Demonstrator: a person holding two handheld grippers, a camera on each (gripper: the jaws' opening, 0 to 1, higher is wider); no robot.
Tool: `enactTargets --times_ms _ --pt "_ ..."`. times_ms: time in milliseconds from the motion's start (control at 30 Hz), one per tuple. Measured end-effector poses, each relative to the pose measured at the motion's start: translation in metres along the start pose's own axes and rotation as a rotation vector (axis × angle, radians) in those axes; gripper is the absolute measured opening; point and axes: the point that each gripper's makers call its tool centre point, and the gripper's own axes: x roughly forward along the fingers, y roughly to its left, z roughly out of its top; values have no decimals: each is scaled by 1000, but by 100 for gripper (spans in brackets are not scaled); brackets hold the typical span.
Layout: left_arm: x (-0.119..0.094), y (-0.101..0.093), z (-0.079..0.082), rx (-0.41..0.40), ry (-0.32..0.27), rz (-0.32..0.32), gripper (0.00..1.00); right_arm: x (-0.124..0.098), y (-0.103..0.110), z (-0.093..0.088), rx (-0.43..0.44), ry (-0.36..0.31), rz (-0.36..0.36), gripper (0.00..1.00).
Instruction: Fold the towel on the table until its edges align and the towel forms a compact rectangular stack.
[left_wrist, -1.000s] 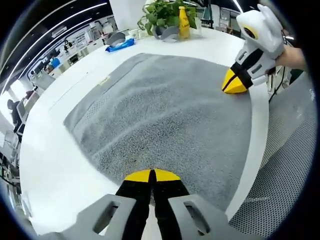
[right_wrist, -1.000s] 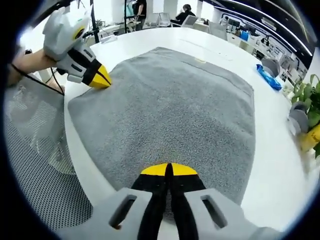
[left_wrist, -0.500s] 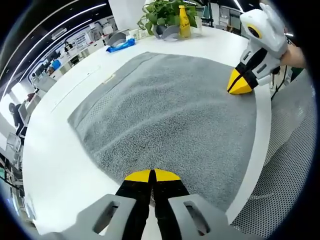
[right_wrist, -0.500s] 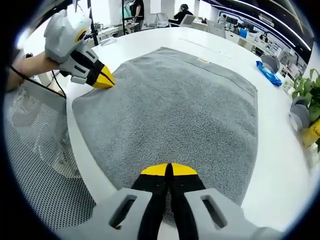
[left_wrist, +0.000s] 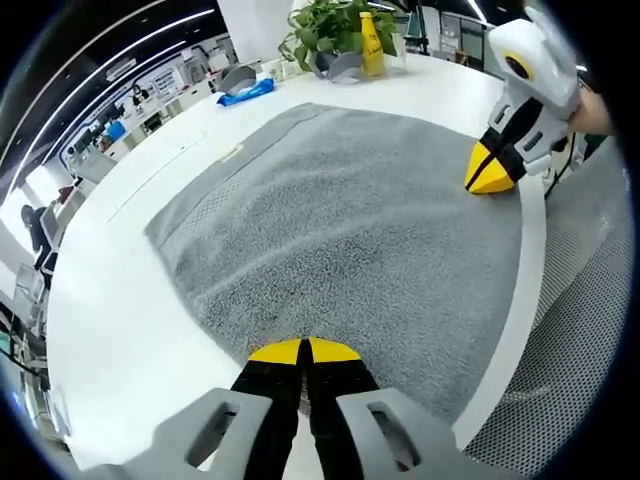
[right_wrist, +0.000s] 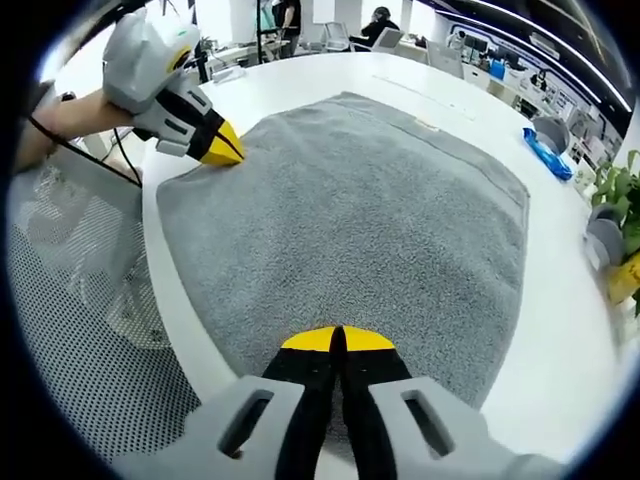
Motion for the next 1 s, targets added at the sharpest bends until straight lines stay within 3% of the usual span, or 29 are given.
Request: enactTargets --times_ms 500,567,867,900,1000 --pt "0 8 -2 -34 -16 0 1 -1 11 0 60 -12 44 0" --pt "0 7 -1 18 -23 -18 1 -1 11 0 42 -12 38 0" --pt "-1 7 -2 -28 -32 -18 1 -1 12 0 52 -22 44 0" --pt "-1 8 -2 -39 -35 -20 1 -1 12 1 44 -21 39 0" --pt "-1 9 -2 -63 -42 -23 1 0 15 1 -90 14 15 0"
